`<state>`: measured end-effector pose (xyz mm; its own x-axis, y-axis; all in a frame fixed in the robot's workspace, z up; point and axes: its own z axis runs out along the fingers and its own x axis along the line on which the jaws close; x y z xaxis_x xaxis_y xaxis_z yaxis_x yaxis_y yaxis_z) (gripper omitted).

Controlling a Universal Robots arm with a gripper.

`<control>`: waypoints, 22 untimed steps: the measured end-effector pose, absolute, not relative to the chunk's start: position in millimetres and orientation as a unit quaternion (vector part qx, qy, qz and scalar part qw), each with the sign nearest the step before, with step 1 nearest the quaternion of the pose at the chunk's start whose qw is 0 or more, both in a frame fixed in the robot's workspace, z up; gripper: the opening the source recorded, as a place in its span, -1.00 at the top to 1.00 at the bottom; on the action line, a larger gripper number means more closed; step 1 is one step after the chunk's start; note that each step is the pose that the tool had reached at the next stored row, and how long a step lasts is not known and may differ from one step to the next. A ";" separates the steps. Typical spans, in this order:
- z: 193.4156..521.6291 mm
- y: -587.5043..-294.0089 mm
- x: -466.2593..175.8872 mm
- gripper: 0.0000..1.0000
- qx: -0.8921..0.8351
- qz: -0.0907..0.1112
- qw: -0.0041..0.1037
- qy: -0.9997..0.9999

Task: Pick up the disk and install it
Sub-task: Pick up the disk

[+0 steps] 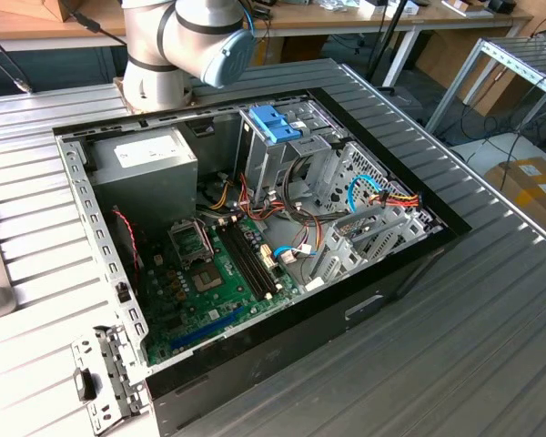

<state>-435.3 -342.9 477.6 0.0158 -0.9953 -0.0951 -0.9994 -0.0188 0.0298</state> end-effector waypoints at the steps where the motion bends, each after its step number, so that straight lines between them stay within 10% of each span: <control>1: 477.6 -343.0 -434.9 0.26 -0.712 0.044 0.023 0.700; 22: 477.5 -344.2 -426.1 0.26 -0.712 0.044 0.023 0.700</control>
